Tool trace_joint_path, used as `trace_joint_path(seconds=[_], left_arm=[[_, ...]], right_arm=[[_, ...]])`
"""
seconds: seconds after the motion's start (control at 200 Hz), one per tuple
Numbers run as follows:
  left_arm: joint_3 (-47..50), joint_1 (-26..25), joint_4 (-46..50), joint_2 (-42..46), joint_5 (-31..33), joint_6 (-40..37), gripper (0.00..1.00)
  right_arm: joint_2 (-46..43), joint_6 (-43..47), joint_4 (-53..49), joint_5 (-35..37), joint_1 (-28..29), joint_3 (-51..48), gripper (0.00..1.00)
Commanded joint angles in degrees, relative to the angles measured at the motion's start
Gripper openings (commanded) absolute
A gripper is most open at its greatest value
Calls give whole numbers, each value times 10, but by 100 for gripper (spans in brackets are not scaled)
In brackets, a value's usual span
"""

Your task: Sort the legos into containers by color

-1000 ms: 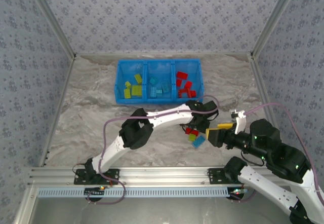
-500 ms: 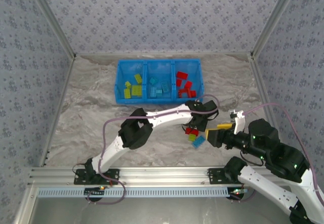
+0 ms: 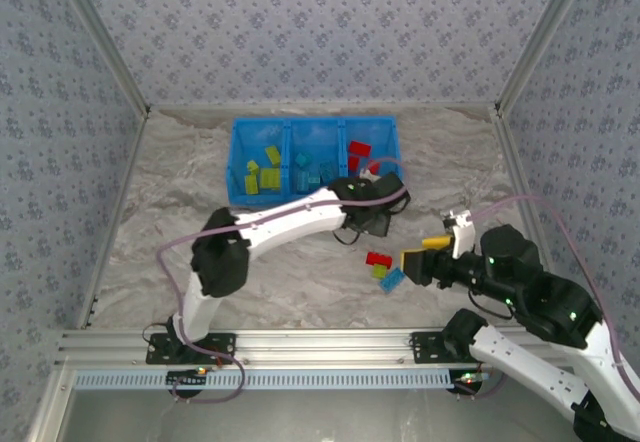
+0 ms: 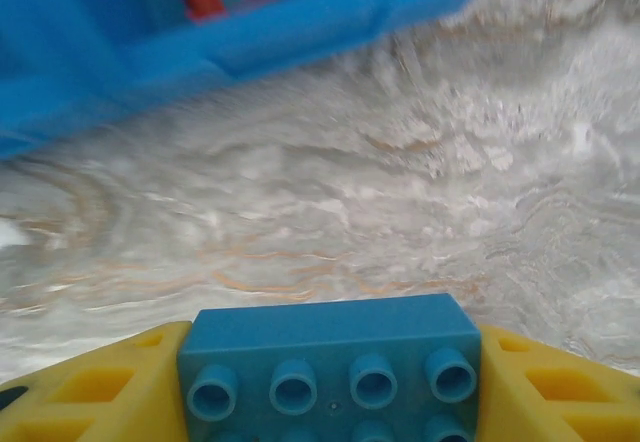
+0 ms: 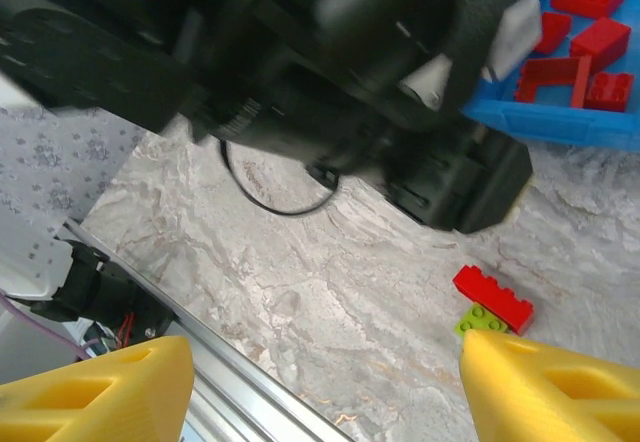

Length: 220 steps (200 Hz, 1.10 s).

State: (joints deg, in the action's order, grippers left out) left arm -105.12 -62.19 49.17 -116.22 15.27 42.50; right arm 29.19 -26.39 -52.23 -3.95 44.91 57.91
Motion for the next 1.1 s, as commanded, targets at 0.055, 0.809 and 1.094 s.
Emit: trace_joint_path(seconds=[0.055,0.809,1.094], left_arm=[[50,52,10,87,16,-18,59],[-202,291,3,-103,-108,-196,57],[-269,303,-38,-188,-111,-178,56]], right_arm=[[62,63,102,18,36,15,73],[319,151,373,339,196,34,72],[373,154,455,340,147,16,72]])
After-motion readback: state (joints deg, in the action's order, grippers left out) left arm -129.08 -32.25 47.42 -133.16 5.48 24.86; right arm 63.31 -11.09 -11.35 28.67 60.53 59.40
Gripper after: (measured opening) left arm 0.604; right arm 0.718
